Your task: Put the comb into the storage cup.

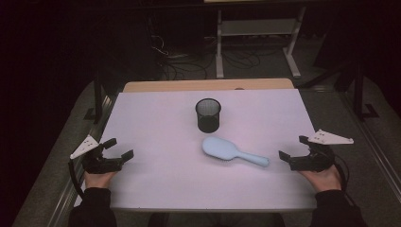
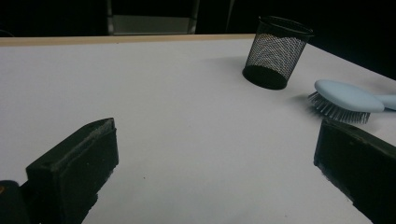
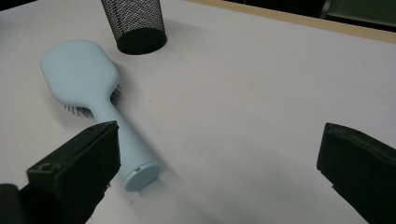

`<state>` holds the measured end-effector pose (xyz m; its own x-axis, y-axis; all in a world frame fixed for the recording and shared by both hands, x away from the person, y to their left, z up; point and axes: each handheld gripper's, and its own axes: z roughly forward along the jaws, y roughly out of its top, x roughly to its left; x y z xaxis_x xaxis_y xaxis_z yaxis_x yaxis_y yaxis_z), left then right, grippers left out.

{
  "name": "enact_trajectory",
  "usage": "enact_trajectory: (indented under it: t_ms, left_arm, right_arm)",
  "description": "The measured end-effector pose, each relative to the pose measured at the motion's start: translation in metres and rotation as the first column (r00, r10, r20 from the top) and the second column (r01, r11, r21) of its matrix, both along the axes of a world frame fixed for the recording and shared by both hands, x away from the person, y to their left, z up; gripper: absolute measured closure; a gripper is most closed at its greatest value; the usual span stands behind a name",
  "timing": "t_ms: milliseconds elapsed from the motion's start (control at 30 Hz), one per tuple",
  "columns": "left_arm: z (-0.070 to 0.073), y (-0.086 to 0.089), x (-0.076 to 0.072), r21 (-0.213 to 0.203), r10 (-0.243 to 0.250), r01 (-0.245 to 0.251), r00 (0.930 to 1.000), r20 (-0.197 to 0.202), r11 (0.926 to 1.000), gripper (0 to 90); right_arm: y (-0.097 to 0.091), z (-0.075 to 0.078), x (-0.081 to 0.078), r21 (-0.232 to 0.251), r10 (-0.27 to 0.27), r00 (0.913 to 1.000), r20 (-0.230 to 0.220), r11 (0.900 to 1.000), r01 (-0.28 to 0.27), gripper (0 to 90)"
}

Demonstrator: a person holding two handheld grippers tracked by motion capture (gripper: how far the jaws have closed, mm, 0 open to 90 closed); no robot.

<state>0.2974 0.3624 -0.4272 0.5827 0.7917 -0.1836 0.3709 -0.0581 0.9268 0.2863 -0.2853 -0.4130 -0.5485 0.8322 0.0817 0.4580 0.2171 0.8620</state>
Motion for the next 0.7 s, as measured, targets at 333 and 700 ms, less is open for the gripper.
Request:
enact_trajectory:
  t_ms: [333, 700]
  left_arm:
    - [-0.0002, -0.0003, 0.0003, -0.007, -0.002, 0.002, 1.0000, 0.002, 1.0000, 0.0]
    - [-0.0015, -0.0017, 0.0013, 0.002, -0.016, 0.016, 0.9999, -0.003, 0.9999, 0.0]
  right_arm:
    - [0.0017, -0.0011, 0.0006, 0.001, 0.015, 0.9998, -0.012, 0.9999, -0.015, 0.0]
    - [0.0049, -0.0012, 0.0014, -0.012, 0.034, 0.9990, -0.028, 0.9993, -0.034, 0.0]
